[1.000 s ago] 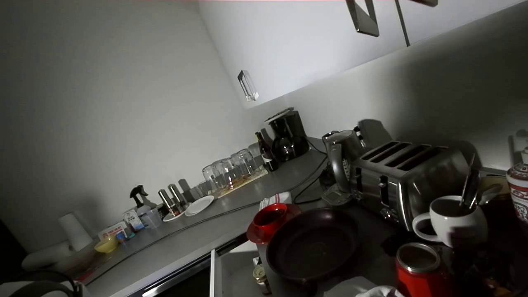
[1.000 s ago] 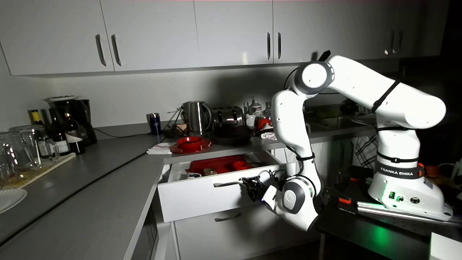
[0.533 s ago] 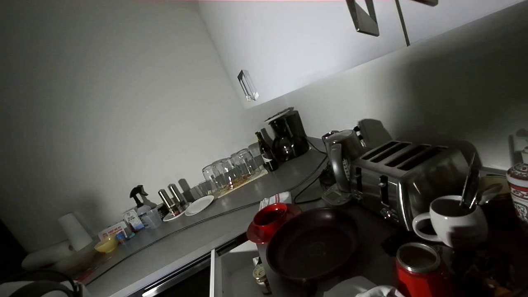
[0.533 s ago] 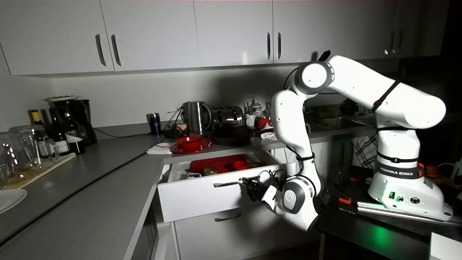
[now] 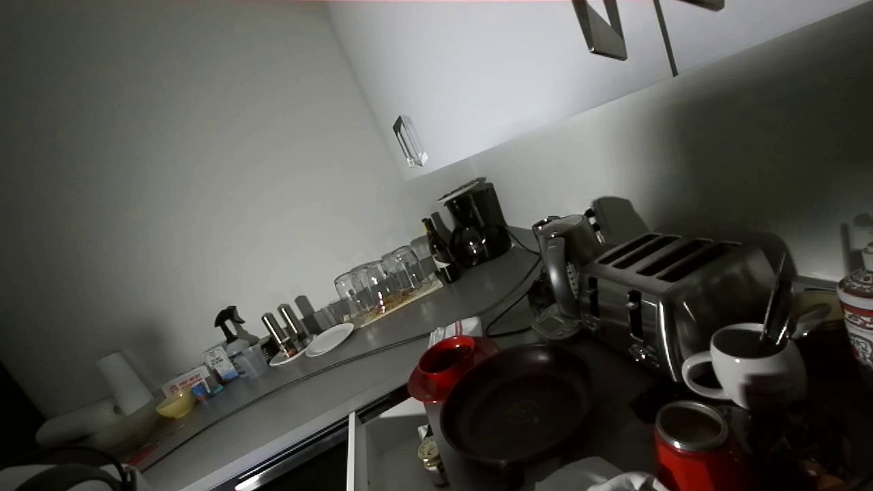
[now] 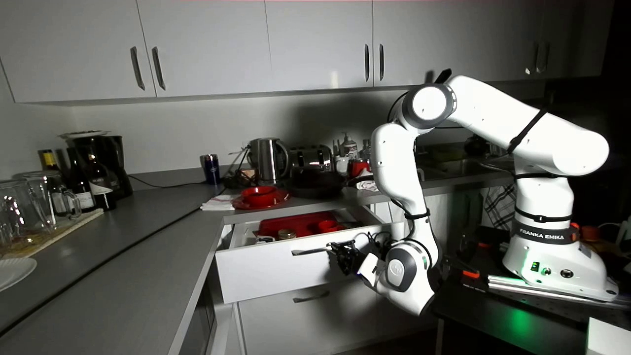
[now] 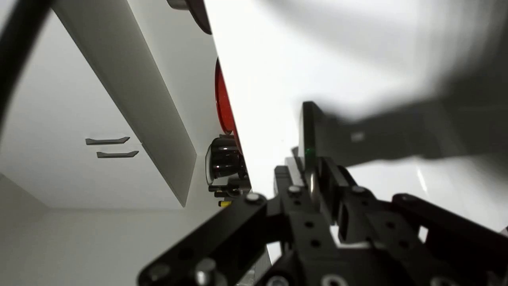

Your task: Open the topmost drawer

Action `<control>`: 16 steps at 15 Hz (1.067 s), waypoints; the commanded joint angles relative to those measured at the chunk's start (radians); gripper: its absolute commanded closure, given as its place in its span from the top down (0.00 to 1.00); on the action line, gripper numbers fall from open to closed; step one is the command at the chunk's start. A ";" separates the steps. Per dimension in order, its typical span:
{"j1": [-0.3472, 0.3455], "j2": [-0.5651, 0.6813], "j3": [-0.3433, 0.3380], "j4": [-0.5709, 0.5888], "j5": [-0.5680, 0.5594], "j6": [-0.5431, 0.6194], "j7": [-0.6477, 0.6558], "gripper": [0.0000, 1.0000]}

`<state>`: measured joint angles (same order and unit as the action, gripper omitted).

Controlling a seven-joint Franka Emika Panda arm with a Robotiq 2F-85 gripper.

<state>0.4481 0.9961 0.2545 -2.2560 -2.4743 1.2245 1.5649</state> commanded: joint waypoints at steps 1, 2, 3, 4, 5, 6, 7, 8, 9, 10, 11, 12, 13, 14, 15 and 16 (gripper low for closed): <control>-0.037 0.009 0.028 -0.002 -0.026 -0.018 -0.021 0.15; -0.037 0.009 0.028 -0.002 -0.026 -0.018 -0.021 0.15; -0.037 0.009 0.028 -0.002 -0.026 -0.018 -0.021 0.15; -0.037 0.009 0.028 -0.002 -0.026 -0.018 -0.021 0.15; -0.037 0.009 0.028 -0.002 -0.026 -0.018 -0.021 0.15; -0.037 0.009 0.028 -0.002 -0.026 -0.018 -0.021 0.15; -0.037 0.009 0.028 -0.002 -0.026 -0.018 -0.021 0.15; -0.037 0.009 0.028 -0.002 -0.026 -0.018 -0.021 0.15; -0.037 0.009 0.028 -0.002 -0.026 -0.018 -0.021 0.15; -0.037 0.009 0.028 -0.002 -0.026 -0.018 -0.021 0.15; -0.037 0.009 0.028 -0.002 -0.026 -0.018 -0.021 0.15; -0.037 0.009 0.028 -0.002 -0.026 -0.018 -0.021 0.40; -0.036 0.008 0.028 -0.002 -0.028 -0.016 -0.021 0.41; -0.035 0.008 0.030 -0.002 -0.029 -0.017 -0.013 0.42; -0.033 0.008 0.030 -0.002 -0.029 -0.017 -0.011 0.53; -0.033 0.007 0.031 -0.002 -0.030 -0.014 -0.009 0.64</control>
<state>0.4478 0.9960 0.2546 -2.2558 -2.4743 1.2244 1.5776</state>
